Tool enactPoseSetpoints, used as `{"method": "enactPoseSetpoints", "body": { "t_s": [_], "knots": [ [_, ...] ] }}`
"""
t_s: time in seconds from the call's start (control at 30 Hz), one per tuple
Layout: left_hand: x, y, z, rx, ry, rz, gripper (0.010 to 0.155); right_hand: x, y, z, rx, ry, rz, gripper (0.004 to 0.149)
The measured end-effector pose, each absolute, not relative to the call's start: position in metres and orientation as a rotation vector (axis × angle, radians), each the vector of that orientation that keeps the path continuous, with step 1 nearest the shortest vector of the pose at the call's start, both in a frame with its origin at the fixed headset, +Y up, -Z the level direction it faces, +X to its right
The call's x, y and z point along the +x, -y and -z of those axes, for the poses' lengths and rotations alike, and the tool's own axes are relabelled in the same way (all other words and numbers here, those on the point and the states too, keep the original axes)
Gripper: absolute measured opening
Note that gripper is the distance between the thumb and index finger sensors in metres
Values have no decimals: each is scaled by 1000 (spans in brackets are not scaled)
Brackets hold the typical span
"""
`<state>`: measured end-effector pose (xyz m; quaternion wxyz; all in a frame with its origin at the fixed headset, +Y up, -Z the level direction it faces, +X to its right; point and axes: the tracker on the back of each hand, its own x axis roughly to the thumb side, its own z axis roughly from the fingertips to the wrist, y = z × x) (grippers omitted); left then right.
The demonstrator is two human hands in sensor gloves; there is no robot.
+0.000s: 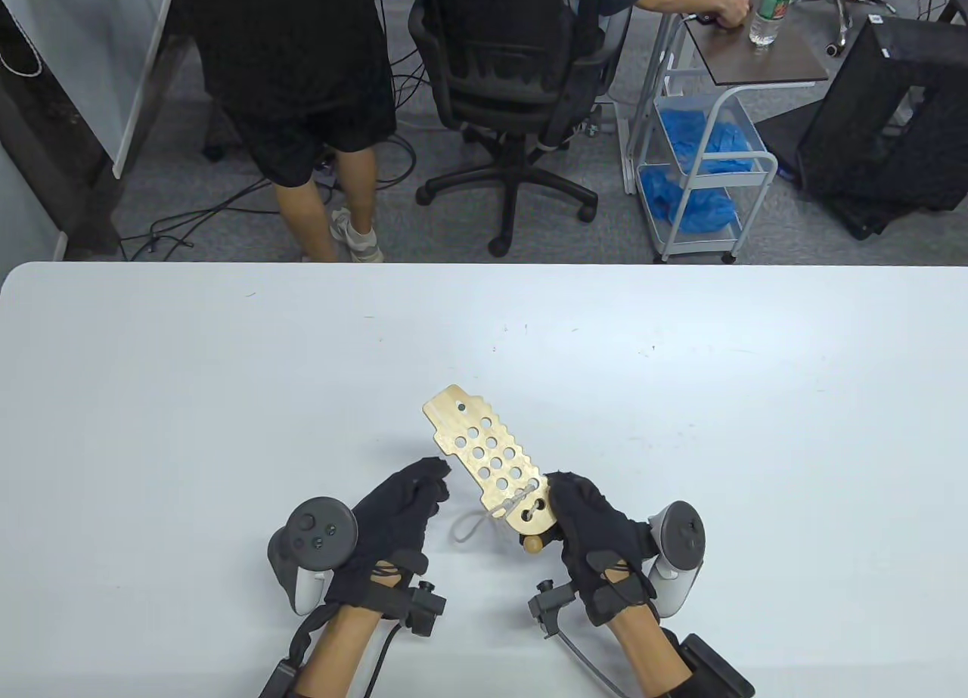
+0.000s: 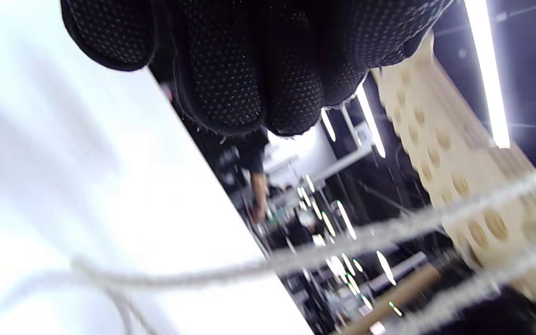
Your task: Remove rope from all holes on crocodile lacing toy
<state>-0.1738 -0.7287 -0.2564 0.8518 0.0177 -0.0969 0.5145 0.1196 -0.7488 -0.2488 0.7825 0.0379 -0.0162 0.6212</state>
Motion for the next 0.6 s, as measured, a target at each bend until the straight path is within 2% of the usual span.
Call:
{"method": "enactPoseSetpoints", "body": {
  "t_s": [0.13, 0.23, 0.43, 0.5, 0.6],
  "knots": [
    [-160, 738, 260, -192, 365, -1223, 55, 109, 747, 248, 160, -20, -1334, 48],
    [-151, 739, 258, -233, 420, -1236, 60, 100, 748, 247, 212, -81, -1296, 48],
    [-137, 745, 257, -420, 568, -1245, 65, 89, 748, 245, 283, -157, -1231, 47],
    [-137, 744, 257, -414, 562, -1256, 66, 89, 748, 245, 275, -154, -1221, 48],
    [-139, 739, 257, -361, 566, -1137, 71, 90, 749, 245, 273, -154, -1231, 48]
  ]
}}
